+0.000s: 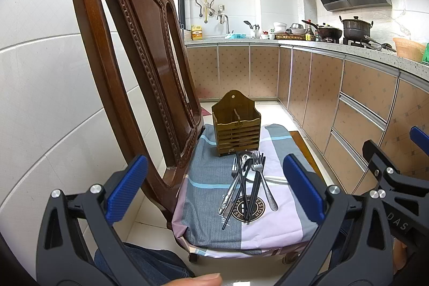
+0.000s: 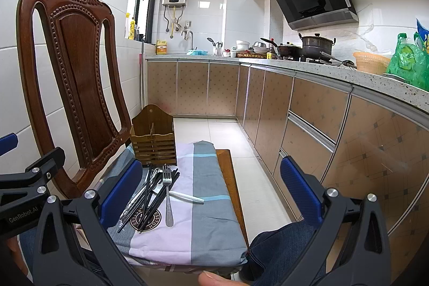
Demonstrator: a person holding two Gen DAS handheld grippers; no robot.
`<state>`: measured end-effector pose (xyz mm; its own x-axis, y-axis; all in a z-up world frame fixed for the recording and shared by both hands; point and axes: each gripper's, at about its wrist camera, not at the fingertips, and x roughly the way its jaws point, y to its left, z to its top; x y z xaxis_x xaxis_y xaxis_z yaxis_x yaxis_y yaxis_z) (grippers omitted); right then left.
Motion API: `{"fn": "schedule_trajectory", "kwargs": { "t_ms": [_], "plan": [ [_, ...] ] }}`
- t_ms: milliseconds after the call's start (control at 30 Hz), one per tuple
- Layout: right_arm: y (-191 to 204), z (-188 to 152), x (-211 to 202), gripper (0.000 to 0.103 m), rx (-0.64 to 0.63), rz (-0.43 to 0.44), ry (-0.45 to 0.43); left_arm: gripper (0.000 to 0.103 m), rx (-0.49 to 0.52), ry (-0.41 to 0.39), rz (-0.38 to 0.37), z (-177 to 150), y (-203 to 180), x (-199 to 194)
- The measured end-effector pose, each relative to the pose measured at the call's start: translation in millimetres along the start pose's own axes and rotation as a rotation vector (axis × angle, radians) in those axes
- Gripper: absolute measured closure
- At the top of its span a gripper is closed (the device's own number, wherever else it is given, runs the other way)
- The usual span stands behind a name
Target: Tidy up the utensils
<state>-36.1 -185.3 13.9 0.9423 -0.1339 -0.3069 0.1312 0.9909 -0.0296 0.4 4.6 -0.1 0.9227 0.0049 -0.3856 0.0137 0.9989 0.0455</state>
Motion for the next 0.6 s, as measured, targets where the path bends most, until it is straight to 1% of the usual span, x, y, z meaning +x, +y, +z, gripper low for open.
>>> {"fn": "schedule_trajectory", "kwargs": {
  "t_ms": [300,367,433,500,600],
  "plan": [
    [4,-2,1,0.003,-0.002,0.005,0.005,0.003,-0.001,0.007,0.004,-3,5,5],
    [5,-2,3,0.003,-0.009,-0.005,0.003,0.003,0.0,0.014,0.011,-3,7,8],
    [4,-2,12,0.003,-0.031,-0.044,0.012,0.003,0.0,0.039,0.026,-5,8,15],
    [4,-3,28,0.003,-0.087,-0.092,0.058,0.003,-0.002,0.096,0.05,-10,10,30],
    [4,-18,61,0.003,-0.197,-0.141,0.133,0.003,0.014,0.188,0.088,-23,11,59]
  ]
}}
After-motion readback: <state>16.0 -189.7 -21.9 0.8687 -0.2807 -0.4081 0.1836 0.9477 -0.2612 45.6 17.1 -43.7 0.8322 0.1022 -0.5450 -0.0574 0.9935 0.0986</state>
